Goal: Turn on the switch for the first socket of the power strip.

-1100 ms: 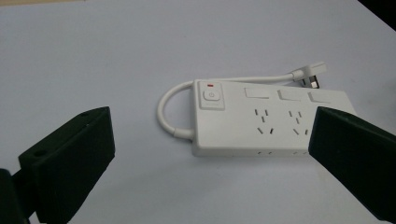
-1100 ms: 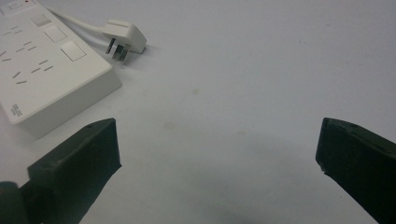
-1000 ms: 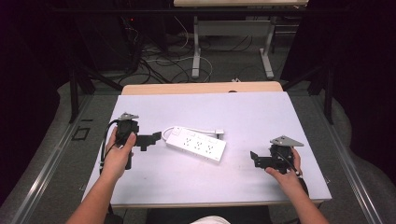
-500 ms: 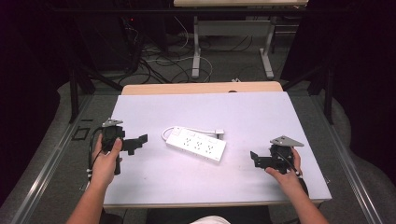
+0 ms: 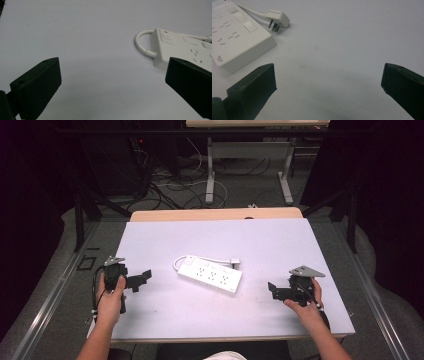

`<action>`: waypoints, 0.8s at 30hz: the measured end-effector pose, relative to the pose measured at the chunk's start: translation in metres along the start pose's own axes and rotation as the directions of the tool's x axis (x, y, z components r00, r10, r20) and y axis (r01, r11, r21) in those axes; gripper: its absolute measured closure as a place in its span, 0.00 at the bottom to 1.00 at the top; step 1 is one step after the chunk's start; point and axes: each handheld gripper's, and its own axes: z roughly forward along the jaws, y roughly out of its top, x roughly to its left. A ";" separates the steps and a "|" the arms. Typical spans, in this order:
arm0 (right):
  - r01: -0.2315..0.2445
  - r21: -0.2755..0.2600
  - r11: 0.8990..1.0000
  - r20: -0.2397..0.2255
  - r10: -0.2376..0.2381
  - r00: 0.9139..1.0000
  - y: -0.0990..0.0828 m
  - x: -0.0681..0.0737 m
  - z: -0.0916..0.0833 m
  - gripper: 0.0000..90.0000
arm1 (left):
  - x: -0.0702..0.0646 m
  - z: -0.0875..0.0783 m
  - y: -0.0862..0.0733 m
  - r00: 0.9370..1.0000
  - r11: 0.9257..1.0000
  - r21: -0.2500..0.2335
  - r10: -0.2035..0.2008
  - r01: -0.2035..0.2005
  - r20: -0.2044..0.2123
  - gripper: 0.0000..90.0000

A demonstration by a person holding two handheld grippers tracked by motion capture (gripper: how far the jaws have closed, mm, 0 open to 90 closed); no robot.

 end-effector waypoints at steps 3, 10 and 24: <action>0.001 0.001 1.000 0.000 -0.001 1.000 0.000 0.000 0.000 0.00 | 0.005 0.001 -0.005 1.000 1.000 -0.007 -0.005 0.005 -0.007 0.01; 0.002 0.000 1.000 -0.002 -0.002 1.000 0.000 0.000 0.000 0.00 | 0.011 0.002 -0.014 1.000 1.000 -0.021 -0.001 0.000 -0.010 0.01; -0.002 -0.001 1.000 0.005 0.002 1.000 0.000 -0.001 -0.001 0.00 | 0.018 0.012 -0.025 0.998 0.999 -0.001 0.032 -0.032 -0.047 0.01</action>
